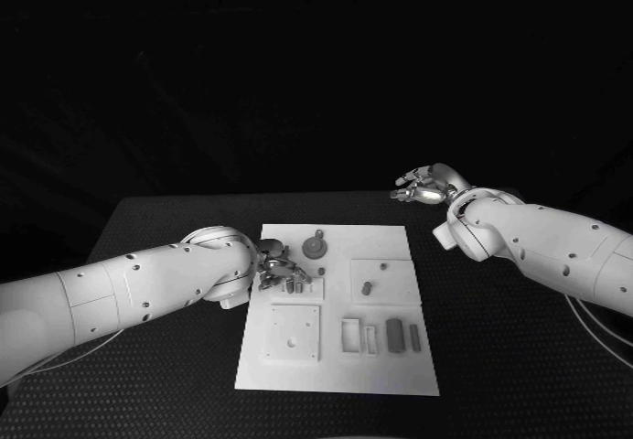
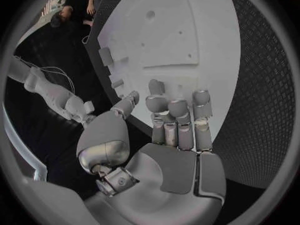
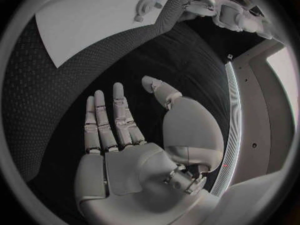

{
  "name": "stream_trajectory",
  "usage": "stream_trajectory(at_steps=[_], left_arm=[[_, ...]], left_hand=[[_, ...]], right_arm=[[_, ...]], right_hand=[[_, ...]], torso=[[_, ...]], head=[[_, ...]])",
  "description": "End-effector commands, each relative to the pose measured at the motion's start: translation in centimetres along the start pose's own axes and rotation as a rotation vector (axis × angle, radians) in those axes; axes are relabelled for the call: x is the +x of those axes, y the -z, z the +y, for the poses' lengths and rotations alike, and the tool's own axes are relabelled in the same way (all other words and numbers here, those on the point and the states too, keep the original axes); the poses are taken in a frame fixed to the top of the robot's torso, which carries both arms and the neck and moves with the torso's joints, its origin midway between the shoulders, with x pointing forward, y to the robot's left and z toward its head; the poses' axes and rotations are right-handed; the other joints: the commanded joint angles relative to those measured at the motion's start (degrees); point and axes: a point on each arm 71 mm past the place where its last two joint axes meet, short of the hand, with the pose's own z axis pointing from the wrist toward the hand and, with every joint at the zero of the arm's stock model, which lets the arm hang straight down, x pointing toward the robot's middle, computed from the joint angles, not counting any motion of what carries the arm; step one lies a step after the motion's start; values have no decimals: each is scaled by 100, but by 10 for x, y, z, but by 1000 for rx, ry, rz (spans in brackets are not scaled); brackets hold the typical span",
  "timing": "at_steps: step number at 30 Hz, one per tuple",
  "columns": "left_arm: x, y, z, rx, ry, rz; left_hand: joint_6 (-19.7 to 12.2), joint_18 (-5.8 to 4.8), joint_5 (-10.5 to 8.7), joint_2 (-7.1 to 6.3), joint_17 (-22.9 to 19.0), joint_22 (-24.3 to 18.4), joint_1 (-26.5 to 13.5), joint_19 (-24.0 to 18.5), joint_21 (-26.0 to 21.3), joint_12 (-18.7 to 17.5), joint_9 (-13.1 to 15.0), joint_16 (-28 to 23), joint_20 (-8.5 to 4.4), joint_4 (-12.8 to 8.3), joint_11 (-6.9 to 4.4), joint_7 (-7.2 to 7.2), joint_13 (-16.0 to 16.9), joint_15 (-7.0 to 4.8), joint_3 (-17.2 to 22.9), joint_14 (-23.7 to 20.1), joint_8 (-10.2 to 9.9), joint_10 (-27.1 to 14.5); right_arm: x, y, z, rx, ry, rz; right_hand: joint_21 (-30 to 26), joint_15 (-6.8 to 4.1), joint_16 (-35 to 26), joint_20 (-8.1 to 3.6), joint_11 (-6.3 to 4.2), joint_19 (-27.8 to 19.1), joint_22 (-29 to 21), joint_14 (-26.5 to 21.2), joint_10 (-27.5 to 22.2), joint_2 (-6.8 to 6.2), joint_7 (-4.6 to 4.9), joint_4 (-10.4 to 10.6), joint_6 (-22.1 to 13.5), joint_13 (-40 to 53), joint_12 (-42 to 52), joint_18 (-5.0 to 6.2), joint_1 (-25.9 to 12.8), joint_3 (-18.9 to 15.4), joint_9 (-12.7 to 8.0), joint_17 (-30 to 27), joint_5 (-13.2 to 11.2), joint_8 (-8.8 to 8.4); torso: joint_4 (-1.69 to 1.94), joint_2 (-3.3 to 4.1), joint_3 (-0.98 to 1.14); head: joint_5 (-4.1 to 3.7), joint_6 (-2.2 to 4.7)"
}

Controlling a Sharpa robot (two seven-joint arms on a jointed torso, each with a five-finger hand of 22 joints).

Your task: Assemble the parts on the task board

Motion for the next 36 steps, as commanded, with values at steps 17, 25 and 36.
stream_trajectory(at_steps=[17, 25, 36], left_arm=[[-25, 21, -9, 87, 100, -66], [-23, 26, -10, 92, 14, -114], [-11, 21, -6, 56, -31, -53]], left_hand=[[-1940, -131, 8, -28, -570, -211, 865, -848, -876, -1631, -422, -1241, -233, -321, 723, 756, -816, 611, -91, -891, -1030, -919], [-2088, -121, 6, -218, -689, -313, 718, -991, -1164, -2158, -492, -1636, -26, 137, 826, 862, -1057, 819, -89, -994, -1092, -953], [-1432, -70, 134, 78, -532, -206, 701, -863, -1148, -2169, -300, -1541, -75, 530, 600, 621, -975, 730, -165, -811, -665, -679]], right_arm=[[-2, 1, -2, -1, 4, 2], [-3, 1, -3, -1, 3, 1], [-2, 1, -2, -2, 3, 3]], right_hand=[[-26, 11, 15, 3, 565, -31, 11, -45, -940, -4, 175, -10, 79, -6, 34, -96, -79, -37, -13, -10, 4, 27], [-25, 12, 16, 3, 566, -33, 12, -47, -941, -5, 175, -9, 77, -6, 34, -96, -80, -38, -15, -11, 4, 27], [-24, 13, 18, 2, 567, -34, 13, -49, -941, -5, 175, -9, 77, -5, 35, -96, -79, -37, -16, -12, 7, 28]], torso=[[-5, 5, 0], [2, 2, 1], [-7, 7, -2]], head=[[-19, 32], [-31, 35], [-12, 29]])
